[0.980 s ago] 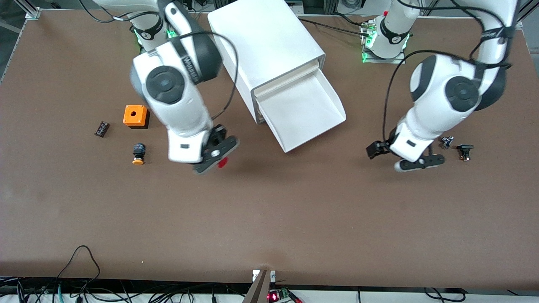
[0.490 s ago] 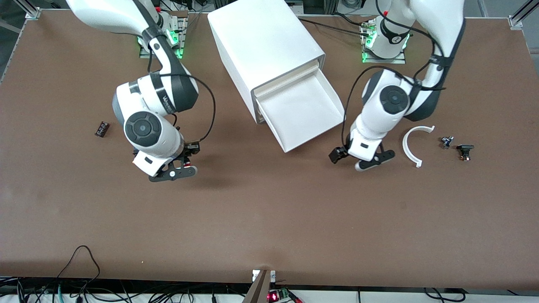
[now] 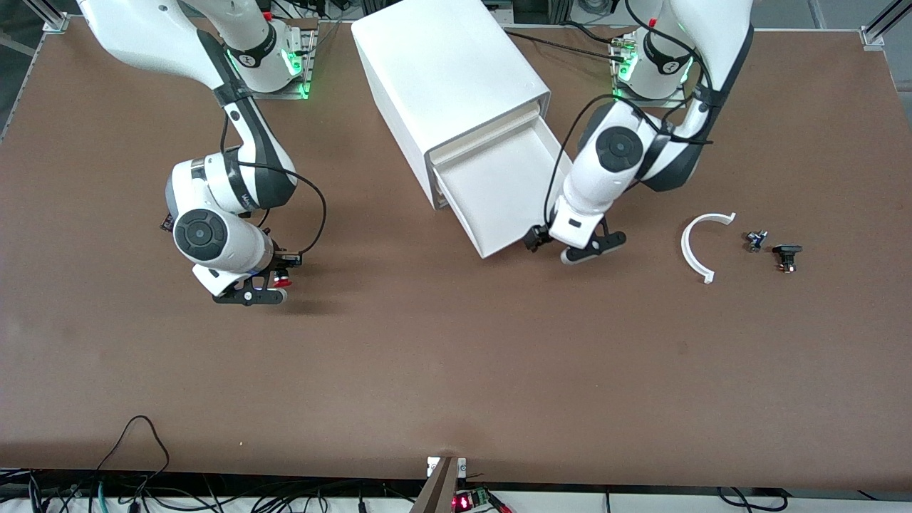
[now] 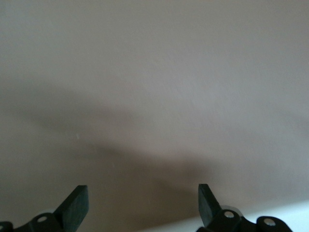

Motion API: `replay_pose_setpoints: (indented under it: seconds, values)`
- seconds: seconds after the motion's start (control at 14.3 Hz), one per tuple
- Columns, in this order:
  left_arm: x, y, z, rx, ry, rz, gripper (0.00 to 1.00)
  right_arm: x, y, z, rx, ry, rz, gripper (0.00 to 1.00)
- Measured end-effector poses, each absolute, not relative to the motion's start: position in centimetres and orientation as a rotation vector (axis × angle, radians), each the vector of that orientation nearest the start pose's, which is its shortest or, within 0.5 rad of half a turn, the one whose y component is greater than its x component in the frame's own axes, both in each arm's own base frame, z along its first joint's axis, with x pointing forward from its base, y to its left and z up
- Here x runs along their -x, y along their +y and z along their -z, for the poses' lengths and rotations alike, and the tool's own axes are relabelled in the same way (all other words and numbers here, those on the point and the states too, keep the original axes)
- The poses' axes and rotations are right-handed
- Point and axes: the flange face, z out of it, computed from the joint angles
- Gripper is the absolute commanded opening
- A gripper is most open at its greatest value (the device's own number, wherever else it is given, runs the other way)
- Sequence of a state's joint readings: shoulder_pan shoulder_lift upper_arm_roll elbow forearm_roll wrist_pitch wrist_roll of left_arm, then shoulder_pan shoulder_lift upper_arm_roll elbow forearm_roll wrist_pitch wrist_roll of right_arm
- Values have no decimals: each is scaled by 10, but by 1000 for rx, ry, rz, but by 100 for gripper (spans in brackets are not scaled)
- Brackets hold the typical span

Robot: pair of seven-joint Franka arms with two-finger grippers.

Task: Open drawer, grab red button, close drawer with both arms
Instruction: 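Push the drawer shut with the left gripper while the right gripper carries the button, then set the red button beside the yellow button and open the right gripper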

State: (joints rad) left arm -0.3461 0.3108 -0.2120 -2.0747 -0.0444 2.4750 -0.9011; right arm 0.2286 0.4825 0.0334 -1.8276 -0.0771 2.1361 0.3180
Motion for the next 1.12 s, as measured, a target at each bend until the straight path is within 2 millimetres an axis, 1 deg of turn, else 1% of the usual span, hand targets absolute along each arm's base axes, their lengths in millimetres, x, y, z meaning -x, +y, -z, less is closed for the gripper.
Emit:
replay_pose_setpoints:
  seconds: [0.14, 0.28, 0.35, 0.42, 0.49, 0.56, 0.63, 0.7, 0.84, 0.91, 1.12]
  values:
    - [-483, -332, -293, 3219, -604, -11, 100, -594, 148, -233, 3216, 33, -212, 28]
    - [-460, -350, -294, 3228, -552, -34, 100, -585, 143, -218, 3207, 39, -175, 31]
    - [-450, -357, -295, 3228, -545, -44, 100, -581, 140, -211, 3200, 45, -139, 35]
    - [-440, -363, -296, 3223, -537, -60, 100, -577, 136, -205, 3193, 52, -105, 48]
    - [-429, -371, -297, 3217, -525, -79, 100, -573, 133, -199, 3189, 58, -90, 96]
    - [-416, -379, -298, 3214, -505, -95, 100, -571, 130, -196, 3187, 73, -85, 100]
    - [-406, -387, -298, 3212, -481, -109, 100, -571, 129, -197, 3185, 115, -79, 100]
    - [-397, -393, -298, 3211, -457, -120, 100, -572, 129, -202, 3182, 169, -66, 100]
    - [-386, -399, -299, 3203, -423, -138, 100, -576, 131, -220, 3179, 265, -62, 100]
    - [-384, -400, -300, 3201, -416, -140, 100, -579, 132, -234, 3183, 302, -83, 100]
    - [-382, -398, -302, 3186, -411, -152, 100, -597, 134, -288, 3193, 336, -99, 100]
